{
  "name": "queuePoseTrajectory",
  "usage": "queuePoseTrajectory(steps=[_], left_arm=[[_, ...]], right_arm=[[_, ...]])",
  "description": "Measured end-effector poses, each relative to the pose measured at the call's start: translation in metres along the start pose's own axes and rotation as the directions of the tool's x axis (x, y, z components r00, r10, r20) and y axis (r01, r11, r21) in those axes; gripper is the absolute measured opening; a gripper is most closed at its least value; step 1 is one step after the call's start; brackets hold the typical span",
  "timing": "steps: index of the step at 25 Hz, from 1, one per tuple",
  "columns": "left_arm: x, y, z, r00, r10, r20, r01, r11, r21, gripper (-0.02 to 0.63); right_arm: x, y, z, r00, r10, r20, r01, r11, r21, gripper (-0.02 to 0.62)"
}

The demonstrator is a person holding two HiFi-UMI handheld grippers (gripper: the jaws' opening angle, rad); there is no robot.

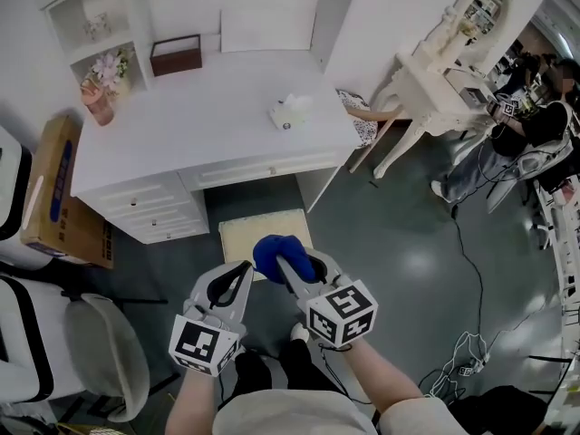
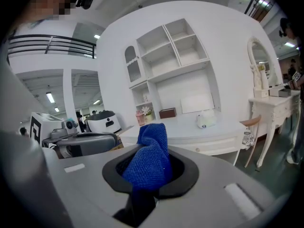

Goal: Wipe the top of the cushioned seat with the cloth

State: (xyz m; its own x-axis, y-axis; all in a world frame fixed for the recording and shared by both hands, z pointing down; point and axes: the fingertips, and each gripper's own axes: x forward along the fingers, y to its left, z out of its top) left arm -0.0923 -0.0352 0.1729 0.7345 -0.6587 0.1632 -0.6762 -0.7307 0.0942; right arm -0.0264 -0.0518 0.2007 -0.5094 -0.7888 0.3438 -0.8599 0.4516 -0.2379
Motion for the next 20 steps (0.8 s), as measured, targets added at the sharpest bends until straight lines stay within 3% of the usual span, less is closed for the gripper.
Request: queuePoseTrajectory(steps=[13, 20], left_arm=[[-0.029, -0.019, 0.073, 0.995, 0.012, 0.096, -0.021, 0.995, 0.096, -0.002], [-0.05, -0.02, 0.087, 0.992, 0.016, 0.125, -0.031, 0.993, 0.113, -0.002]], right_arm=[[-0.074, 0.019, 0.069, 0.987, -0.031, 0.16, 0.042, 0.997, -0.066, 0.071], [-0.101, 0.03, 0.076, 0.974, -0.048, 0.222, 0.066, 0.995, -0.072, 0.071]])
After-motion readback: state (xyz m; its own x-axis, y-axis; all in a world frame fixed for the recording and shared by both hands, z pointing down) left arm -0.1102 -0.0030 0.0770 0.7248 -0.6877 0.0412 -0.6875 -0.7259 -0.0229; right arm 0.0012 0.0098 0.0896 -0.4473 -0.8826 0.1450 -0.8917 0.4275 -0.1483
